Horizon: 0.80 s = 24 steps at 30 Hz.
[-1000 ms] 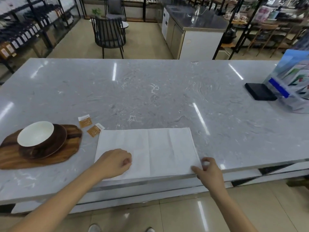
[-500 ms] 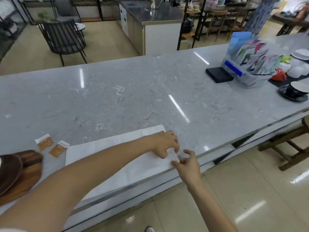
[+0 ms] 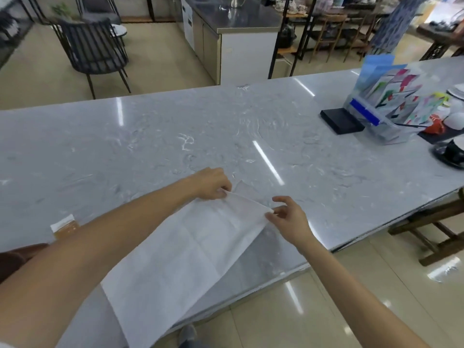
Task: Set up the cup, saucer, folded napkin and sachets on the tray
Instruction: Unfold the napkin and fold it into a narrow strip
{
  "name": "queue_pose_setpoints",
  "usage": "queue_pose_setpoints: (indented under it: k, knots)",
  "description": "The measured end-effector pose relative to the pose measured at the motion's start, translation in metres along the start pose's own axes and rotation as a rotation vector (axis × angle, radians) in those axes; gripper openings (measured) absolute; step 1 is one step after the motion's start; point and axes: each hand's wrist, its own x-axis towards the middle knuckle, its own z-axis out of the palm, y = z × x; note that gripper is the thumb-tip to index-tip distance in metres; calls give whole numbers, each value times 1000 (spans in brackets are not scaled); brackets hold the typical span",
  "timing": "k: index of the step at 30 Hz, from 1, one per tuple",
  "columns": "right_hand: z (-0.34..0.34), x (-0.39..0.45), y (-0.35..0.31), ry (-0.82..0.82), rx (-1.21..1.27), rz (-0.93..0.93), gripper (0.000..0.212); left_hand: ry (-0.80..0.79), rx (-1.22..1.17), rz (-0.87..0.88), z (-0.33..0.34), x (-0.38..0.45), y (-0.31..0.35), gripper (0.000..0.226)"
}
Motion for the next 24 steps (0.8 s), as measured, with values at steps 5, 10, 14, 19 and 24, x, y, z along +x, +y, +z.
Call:
queue_pose_setpoints:
  k: [5,10,14,19,24]
  knots:
    - [33,77,-58,-55,-76,-115,40,121,-179,-178,-14,-32,-78,18]
    - [72,146,-116,-93,-177,-214,36,247,-247,-302,-26,-62,-135,15]
    - [92,168,-137,-113,-234,-248,26,289,-288,-359,-36,-85,-160,10]
    - [89,151,-145,-151,-218,-327,23,293,-321,-377,-51,-111,-160,8]
    - [65,105,-147,-193,-114,-423,15,356,-350,-369,-68,-149,-130,14]
